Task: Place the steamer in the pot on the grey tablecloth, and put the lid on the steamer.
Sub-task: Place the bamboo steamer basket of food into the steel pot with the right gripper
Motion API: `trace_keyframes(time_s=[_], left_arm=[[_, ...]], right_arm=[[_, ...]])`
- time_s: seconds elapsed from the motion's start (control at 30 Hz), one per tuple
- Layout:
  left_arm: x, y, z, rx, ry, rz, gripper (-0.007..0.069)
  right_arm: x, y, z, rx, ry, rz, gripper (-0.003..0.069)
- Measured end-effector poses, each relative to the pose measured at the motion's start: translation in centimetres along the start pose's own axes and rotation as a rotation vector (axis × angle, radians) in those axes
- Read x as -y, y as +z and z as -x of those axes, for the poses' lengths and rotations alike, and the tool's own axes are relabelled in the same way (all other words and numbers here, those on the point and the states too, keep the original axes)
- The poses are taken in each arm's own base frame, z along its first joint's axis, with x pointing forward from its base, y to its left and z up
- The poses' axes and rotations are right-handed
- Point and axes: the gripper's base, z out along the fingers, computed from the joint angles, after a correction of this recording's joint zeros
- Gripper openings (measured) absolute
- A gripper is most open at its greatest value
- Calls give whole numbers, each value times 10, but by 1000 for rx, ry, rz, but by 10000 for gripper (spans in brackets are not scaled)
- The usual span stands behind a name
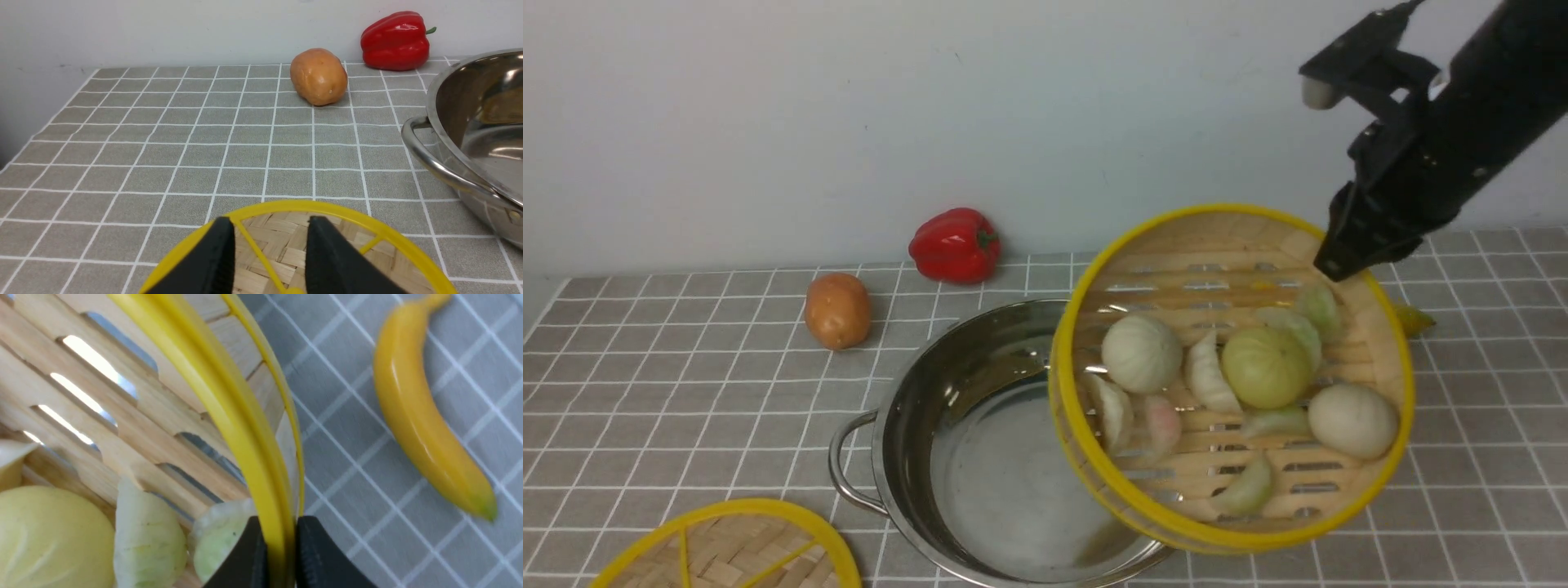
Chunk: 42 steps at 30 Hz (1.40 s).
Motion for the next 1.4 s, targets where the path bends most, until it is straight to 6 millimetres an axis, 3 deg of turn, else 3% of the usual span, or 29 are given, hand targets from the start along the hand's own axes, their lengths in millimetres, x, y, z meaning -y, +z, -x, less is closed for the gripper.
trace_keyframes(time_s=[0.23,0.63,0.93,1.4], left_arm=[[0,0,0,1,0,0,243],[0,0,0,2,0,0,243],[0,0,0,2,0,0,243],[0,0,0,2,0,0,243]], right_arm=[[-25,19,42,46,-70,36,85],[-58,54,81,75,-147,98,85],[-55,84,82,17,-150,92,85],[-52,107,78,-35,-131,84,85]])
